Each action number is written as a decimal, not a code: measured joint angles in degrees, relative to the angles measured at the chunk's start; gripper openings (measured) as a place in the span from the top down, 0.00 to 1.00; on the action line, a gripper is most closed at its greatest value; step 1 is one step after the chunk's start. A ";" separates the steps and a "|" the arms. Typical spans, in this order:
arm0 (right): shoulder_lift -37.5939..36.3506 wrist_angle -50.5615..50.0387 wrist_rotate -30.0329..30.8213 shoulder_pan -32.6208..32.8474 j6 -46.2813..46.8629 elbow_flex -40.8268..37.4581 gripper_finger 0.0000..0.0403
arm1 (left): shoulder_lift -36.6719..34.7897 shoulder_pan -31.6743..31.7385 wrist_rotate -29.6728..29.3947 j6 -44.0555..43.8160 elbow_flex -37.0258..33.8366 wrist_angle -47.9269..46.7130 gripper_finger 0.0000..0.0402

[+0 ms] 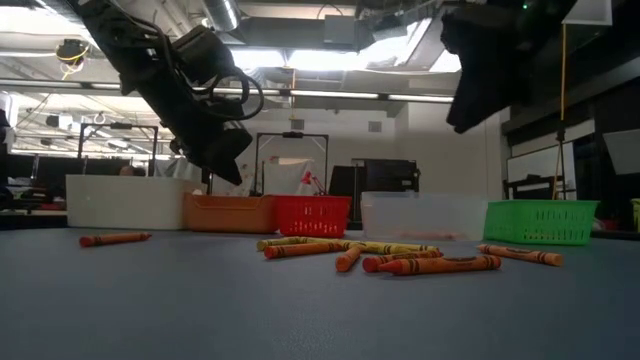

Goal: Sort crayons

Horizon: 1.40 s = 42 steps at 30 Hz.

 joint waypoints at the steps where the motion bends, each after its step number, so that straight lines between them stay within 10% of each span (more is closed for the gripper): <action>1: 0.70 1.29 0.37 0.88 -1.02 0.00 0.66 | 0.00 0.00 0.00 -0.27 0.00 0.00 0.74; 24: 24.56 19.66 0.06 9.44 -8.28 -0.04 0.66 | 0.00 -0.02 -0.02 -0.57 0.07 -0.42 0.76; 42: 28.27 26.41 -1.28 9.75 -10.37 -0.02 0.66 | 0.00 -0.02 0.00 -0.57 0.07 -0.39 0.76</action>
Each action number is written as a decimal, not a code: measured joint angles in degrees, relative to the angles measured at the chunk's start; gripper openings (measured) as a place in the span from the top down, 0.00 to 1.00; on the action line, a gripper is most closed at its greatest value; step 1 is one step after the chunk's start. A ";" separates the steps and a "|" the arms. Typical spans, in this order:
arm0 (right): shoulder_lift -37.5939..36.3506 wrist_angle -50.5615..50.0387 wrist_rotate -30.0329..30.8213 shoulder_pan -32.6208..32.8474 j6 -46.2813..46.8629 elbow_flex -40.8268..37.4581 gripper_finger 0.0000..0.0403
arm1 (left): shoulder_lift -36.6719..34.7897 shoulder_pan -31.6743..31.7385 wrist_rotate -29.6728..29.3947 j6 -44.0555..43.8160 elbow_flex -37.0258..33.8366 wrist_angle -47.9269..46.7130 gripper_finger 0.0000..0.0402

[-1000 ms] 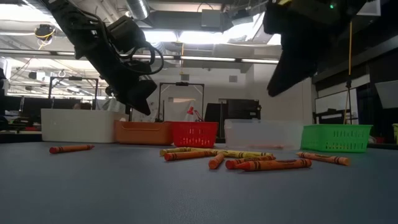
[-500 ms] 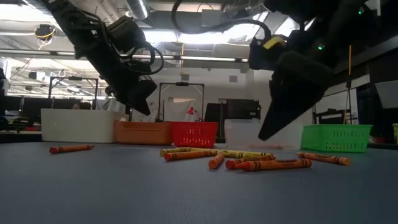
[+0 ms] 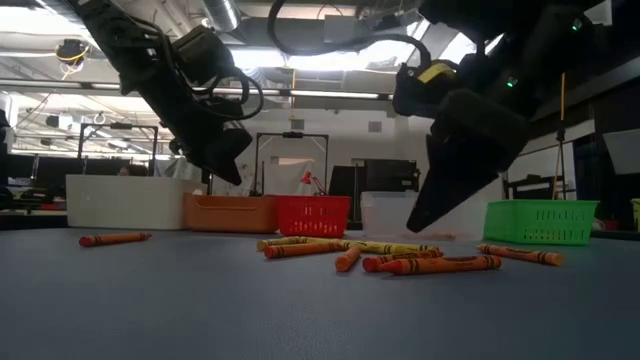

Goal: Sort crayons

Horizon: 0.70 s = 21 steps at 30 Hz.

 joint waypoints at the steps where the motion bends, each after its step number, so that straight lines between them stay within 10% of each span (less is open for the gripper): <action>1: 0.30 0.16 -0.15 -0.02 -0.02 0.00 0.66 | 0.00 0.00 -0.01 0.00 0.00 0.00 0.76; 21: 3.47 0.30 0.46 0.70 0.02 0.09 0.66 | 0.00 0.00 0.27 -0.24 -0.07 -0.20 0.76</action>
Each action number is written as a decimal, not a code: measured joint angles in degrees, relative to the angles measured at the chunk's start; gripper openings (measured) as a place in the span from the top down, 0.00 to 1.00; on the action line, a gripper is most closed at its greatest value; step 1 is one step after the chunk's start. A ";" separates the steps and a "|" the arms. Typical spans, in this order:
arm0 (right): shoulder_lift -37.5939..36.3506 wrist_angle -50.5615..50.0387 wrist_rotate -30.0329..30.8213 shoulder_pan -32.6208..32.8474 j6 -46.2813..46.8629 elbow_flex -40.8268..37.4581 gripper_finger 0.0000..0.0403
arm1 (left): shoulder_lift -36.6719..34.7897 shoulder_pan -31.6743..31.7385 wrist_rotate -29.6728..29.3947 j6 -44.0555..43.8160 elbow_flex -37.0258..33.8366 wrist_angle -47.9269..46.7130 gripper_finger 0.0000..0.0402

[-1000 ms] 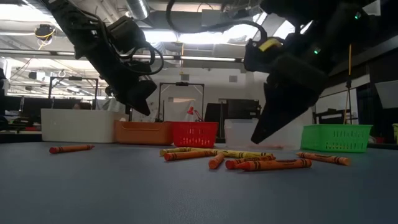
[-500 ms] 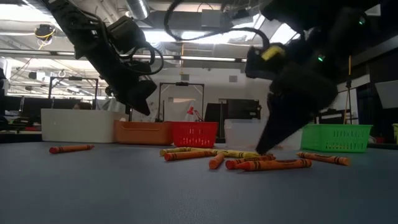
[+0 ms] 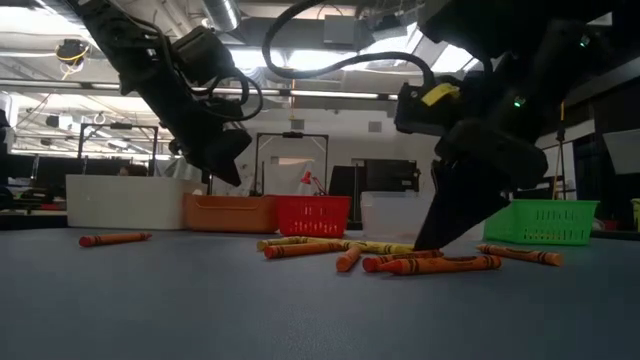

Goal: Sort crayons

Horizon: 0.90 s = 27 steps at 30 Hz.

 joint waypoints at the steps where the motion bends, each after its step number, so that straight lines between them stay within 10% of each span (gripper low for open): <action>1: 0.00 -0.02 0.02 0.00 0.00 0.02 0.66 | 0.00 0.00 -0.02 0.00 0.00 0.12 0.76; 19: 0.05 -0.57 1.57 0.00 0.13 0.00 0.97 | 0.00 0.00 0.20 -0.02 0.00 0.20 0.76; 27: 0.11 -0.57 2.59 0.00 -0.13 -0.07 0.95 | 0.00 -0.84 14.76 1.90 0.00 3.22 0.76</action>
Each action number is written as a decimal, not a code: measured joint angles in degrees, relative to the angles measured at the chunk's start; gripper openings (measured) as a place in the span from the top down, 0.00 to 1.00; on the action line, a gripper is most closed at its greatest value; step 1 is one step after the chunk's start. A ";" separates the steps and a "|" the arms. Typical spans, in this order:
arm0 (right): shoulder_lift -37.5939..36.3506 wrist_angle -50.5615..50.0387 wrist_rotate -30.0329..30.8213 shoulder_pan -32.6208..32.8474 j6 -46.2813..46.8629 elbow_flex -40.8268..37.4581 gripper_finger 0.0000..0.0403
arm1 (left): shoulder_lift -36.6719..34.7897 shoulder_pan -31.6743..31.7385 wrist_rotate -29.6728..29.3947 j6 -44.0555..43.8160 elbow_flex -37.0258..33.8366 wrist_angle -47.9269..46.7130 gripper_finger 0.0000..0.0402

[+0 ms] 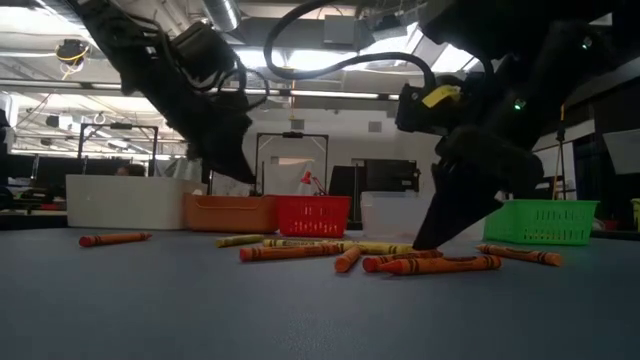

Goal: Sort crayons

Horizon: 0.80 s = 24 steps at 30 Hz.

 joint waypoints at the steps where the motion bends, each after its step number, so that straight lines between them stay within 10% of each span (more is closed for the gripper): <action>1: 0.02 0.00 0.43 0.00 -0.08 0.00 0.95 | 0.00 -0.50 2.71 0.54 0.00 0.74 0.76; 9: 0.20 2.45 4.98 -0.13 -5.90 -0.17 0.96 | 0.00 -5.88 20.37 4.89 0.00 3.73 0.76; 24: 0.17 22.66 18.11 -0.09 -25.74 -0.07 0.96 | 0.00 -15.40 22.36 12.00 0.00 4.64 0.76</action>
